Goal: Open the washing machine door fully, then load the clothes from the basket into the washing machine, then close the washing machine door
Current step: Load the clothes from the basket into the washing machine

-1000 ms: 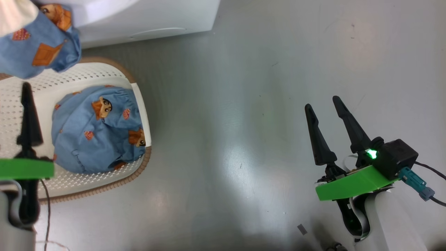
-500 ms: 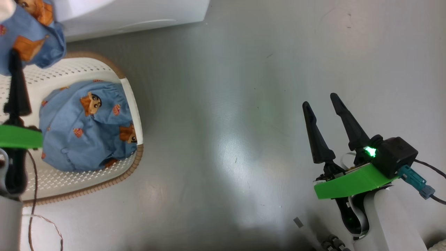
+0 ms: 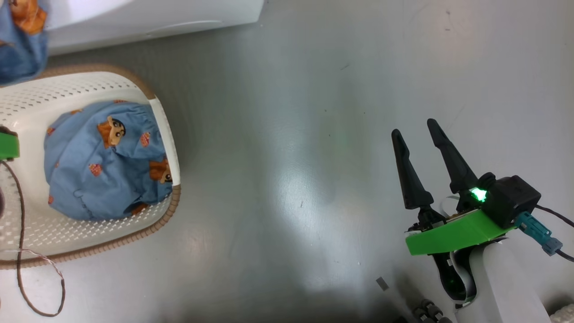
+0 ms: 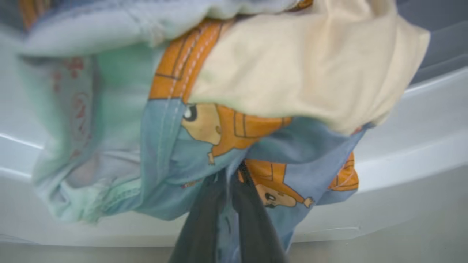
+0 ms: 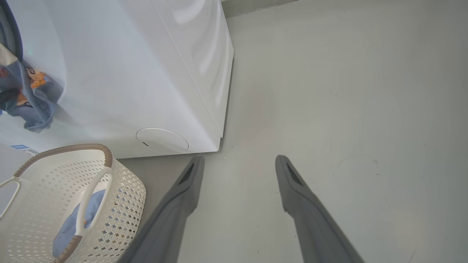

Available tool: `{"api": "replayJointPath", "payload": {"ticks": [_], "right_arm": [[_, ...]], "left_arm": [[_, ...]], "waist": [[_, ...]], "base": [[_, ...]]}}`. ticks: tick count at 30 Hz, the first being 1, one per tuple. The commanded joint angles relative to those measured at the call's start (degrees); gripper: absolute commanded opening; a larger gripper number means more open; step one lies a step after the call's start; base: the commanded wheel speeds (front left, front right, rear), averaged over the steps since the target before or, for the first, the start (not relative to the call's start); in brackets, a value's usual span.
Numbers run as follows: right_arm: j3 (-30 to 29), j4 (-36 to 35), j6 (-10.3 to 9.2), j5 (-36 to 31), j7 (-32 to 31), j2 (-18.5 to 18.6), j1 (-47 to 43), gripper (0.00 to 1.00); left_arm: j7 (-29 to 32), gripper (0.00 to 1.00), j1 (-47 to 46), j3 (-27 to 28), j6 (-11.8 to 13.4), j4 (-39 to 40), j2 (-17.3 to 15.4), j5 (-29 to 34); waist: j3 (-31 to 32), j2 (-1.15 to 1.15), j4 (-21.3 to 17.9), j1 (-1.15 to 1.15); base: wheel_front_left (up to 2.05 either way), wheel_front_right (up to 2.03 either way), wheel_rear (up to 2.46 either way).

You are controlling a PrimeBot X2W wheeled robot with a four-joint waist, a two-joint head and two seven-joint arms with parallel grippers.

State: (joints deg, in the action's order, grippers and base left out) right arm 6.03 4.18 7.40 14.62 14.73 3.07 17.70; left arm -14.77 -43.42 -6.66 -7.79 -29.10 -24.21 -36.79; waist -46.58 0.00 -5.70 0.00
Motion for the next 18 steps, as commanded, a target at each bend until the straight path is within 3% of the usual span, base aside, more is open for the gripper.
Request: {"api": "replayJointPath", "payload": {"ticks": [1, 12, 18], "right_arm": [[1.0, -0.9, 0.09, 0.4, 0.3, -0.2, -1.1, 1.0], [2.0, 0.8, 0.09, 1.0, 0.3, -0.2, -0.4, 1.0], [2.3, 1.1, 0.09, 1.3, 0.3, -0.2, -0.8, 1.0]], "left_arm": [[-0.2, 0.0, 1.7, 2.1, 0.3, 1.5, -3.1, 1.3], [-0.2, 0.0, 6.3, 9.5, 0.3, 8.8, -2.0, 9.2], [-0.2, 0.0, 4.5, 10.7, 0.3, 11.4, -2.8, 11.4]], "waist": [[0.5, 0.0, 0.3, 0.0], [3.2, 0.0, 1.4, 0.0], [3.9, 0.0, 1.1, 0.0]], "base": [[0.0, 0.0, 0.0], [0.0, 0.0, 0.0], [0.0, 0.0, 0.0]]}}
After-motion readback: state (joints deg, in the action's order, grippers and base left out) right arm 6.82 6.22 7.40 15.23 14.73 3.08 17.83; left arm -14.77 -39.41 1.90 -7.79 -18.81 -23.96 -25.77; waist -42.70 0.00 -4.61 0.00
